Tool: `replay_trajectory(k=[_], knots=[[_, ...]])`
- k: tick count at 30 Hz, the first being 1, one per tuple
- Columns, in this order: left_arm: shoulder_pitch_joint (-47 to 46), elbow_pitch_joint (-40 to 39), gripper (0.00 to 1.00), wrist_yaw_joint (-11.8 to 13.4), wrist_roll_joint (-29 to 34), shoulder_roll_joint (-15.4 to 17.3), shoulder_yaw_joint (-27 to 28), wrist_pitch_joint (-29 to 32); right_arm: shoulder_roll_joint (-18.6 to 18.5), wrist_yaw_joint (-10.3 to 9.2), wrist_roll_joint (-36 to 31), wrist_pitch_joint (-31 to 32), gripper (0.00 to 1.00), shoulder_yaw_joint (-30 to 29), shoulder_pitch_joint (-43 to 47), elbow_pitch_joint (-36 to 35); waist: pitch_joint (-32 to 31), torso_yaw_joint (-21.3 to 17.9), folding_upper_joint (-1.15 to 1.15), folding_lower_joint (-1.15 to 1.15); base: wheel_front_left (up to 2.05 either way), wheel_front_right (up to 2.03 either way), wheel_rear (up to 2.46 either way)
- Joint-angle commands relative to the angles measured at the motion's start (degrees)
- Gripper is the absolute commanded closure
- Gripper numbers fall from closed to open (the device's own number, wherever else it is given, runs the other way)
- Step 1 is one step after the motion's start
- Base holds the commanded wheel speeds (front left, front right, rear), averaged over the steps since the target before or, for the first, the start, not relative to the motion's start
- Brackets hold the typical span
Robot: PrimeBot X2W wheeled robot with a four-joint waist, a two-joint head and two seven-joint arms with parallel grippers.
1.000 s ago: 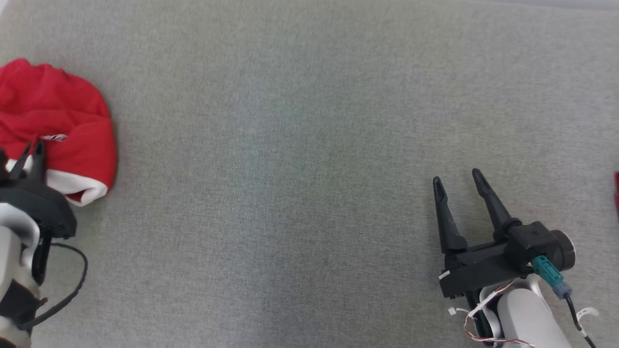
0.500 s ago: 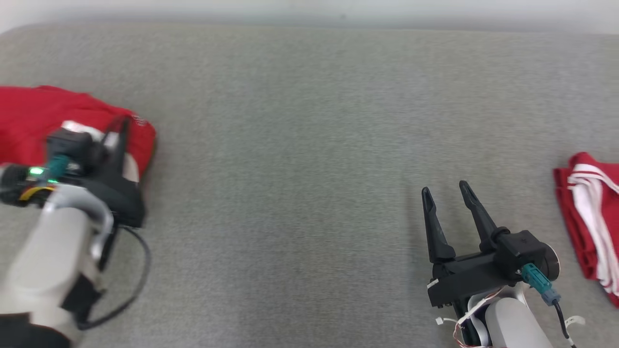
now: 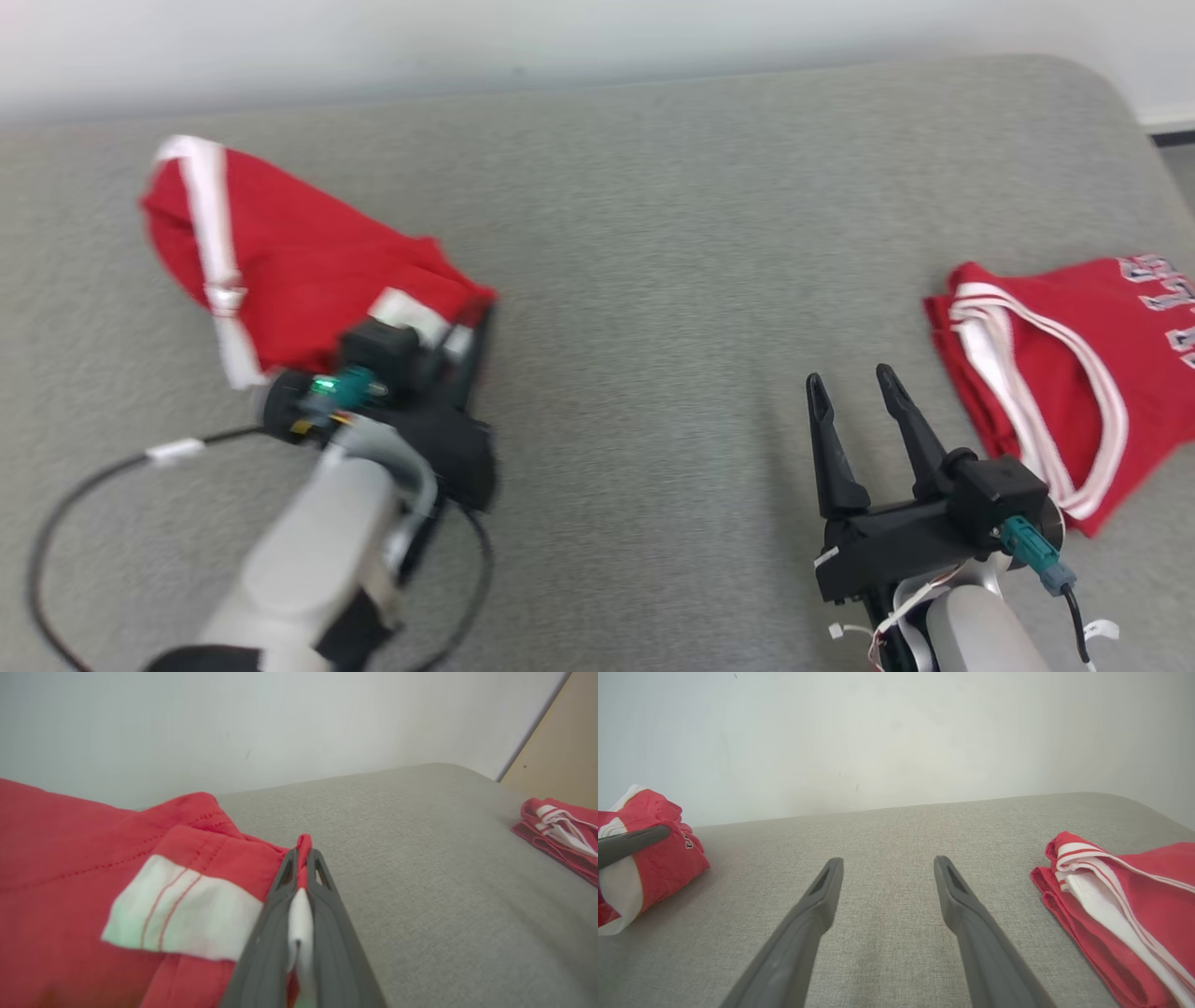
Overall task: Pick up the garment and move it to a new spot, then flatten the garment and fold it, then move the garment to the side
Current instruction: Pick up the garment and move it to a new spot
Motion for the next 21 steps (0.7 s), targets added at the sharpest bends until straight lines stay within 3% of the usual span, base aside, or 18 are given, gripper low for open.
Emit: replay_trajectory(k=[1, 8, 16, 17, 18, 19, 21], knots=[[1.56, -0.76, 1.00, 0.13, -0.73, -1.51, -1.02, -0.26, 0.20, -0.17, 0.92, 0.01, 0.00, 0.46, 0.84, 0.22, -1.32, -3.65, 0.00, 0.00, 0.00, 0.00, 0.00], [3.92, -2.71, 1.00, 0.13, -1.86, -5.11, -4.59, -0.24, 0.19, -0.17, 1.94, 0.01, 0.00, 1.17, 1.75, 0.86, -2.01, -6.94, 0.00, 0.00, 0.00, 0.00, 0.00], [6.60, -4.71, 1.00, 0.13, -2.13, -6.57, -5.53, -0.24, 0.19, -0.17, 2.78, 0.01, 0.00, 1.59, 1.52, 1.12, -1.64, -8.40, 0.00, 0.00, 0.00, 0.00, 0.00], [6.90, -4.68, 0.90, 0.13, -2.58, -6.62, -5.39, -0.25, 0.18, -0.17, 2.75, 0.01, 0.00, 1.49, 1.40, 1.11, -1.54, -8.27, 0.00, 0.00, 0.00, 0.00, 0.00], [6.98, -4.62, 0.33, 0.13, -2.65, -6.64, -5.36, -0.25, 0.20, -0.17, 2.76, 0.01, 0.00, 1.32, 1.29, 1.05, -1.44, -8.04, 0.00, 0.00, 0.00, 0.00, 0.00], [7.06, -4.57, 0.00, 0.13, -2.66, -6.64, -4.97, -0.25, 0.20, -0.17, 2.84, 0.01, 0.00, 1.29, 1.18, 1.03, -1.41, -7.79, 0.00, 0.00, 0.00, 0.00, 0.00], [7.14, -4.96, 0.00, 0.13, -1.68, -6.63, -3.61, -0.25, 0.19, -0.17, 3.02, 0.02, 0.00, 1.14, 1.18, 1.06, -1.44, -7.00, 0.00, 0.00, 0.00, 0.00, 0.00]])
